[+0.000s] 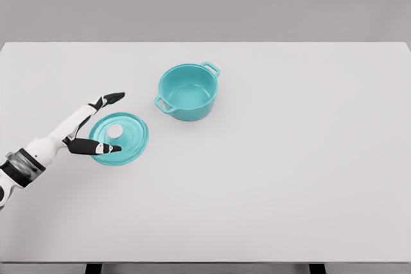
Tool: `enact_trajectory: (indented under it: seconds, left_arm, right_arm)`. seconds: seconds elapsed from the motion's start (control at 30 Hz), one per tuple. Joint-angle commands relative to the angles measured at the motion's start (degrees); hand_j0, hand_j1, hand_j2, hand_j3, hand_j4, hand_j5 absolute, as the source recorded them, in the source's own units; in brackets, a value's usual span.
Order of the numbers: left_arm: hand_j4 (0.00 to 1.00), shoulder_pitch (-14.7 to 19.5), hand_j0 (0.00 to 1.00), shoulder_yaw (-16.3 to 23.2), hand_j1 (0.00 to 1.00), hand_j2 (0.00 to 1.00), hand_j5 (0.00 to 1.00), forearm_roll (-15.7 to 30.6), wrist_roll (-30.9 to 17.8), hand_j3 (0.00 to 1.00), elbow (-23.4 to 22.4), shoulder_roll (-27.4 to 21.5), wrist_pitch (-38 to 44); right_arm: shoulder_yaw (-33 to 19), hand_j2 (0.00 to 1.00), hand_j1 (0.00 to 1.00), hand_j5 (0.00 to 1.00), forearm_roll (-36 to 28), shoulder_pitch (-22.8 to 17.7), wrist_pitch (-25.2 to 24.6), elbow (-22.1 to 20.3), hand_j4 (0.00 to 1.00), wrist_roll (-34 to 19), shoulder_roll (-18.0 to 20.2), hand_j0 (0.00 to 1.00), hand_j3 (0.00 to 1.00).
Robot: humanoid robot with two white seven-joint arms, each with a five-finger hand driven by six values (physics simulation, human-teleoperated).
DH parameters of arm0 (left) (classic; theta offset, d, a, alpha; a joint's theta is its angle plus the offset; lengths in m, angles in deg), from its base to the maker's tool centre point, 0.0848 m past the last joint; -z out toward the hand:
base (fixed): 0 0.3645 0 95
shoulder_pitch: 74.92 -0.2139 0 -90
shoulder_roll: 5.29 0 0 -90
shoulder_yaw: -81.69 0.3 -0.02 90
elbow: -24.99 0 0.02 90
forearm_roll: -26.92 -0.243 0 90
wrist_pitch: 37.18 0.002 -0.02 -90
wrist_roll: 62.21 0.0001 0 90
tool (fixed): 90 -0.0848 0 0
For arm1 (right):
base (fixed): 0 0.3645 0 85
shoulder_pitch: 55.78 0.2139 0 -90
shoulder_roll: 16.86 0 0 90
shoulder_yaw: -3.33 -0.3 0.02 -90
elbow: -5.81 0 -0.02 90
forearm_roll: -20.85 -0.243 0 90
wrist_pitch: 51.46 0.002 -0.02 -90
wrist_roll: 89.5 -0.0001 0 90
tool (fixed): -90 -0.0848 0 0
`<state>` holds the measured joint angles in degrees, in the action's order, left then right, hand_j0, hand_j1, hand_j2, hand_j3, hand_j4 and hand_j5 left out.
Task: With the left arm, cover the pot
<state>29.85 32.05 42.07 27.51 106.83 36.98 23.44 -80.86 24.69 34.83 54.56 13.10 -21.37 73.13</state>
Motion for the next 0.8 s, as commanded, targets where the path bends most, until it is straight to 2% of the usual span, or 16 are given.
enact_trajectory:
  seconds: [0.0,0.13,0.17,0.23,0.27,0.3,0.77]
  left_arm:
    - [0.97,0.00,0.97,-0.10,0.97,0.97,0.97,-1.52,0.01,0.97,-0.02,-0.17,1.96]
    - [0.96,0.00,0.96,-0.46,0.96,0.96,0.96,-1.70,-2.01,0.96,0.94,-0.52,3.10]
    - [0.96,0.18,0.96,-0.54,0.96,0.96,0.96,-1.35,-2.36,0.96,2.35,-0.61,3.45]
    - [0.91,0.18,0.91,-0.72,0.91,0.91,0.91,-1.00,-2.36,0.91,3.41,-0.87,3.71]
    - [0.85,0.26,0.85,-0.63,0.85,0.85,0.85,-1.00,-2.36,0.85,3.41,-0.87,3.71]
    - [0.84,0.18,0.84,-0.63,0.84,0.84,0.84,-1.00,-2.36,0.84,3.41,-0.87,3.71]
    - [0.85,0.53,0.85,-0.10,0.85,0.85,0.85,0.59,-2.19,0.85,-1.07,-0.78,3.45]
  right_arm:
    - [-0.01,1.00,1.00,1.00,0.04,0.00,0.07,-0.08,1.00,-0.02,0.00,1.00,1.00]
    - [-0.01,1.00,1.00,1.00,0.04,0.00,0.07,0.01,1.00,-0.02,0.00,1.00,1.00]
    - [-0.01,1.00,1.00,1.00,0.04,0.00,-0.02,0.01,1.00,-0.02,0.00,1.00,1.00]
    - [-0.01,1.00,1.00,1.00,0.04,0.00,-0.02,0.01,1.00,-0.02,0.00,1.00,1.00]
    - [-0.01,1.00,1.00,1.00,0.04,0.00,-0.02,0.01,1.00,-0.02,0.00,1.00,1.00]
    - [-0.01,1.00,1.00,1.00,0.04,0.00,-0.02,0.01,1.00,-0.02,0.00,1.00,1.00]
    - [-0.01,1.00,1.00,1.00,0.04,0.00,-0.02,0.01,1.00,-0.02,0.00,1.00,1.00]
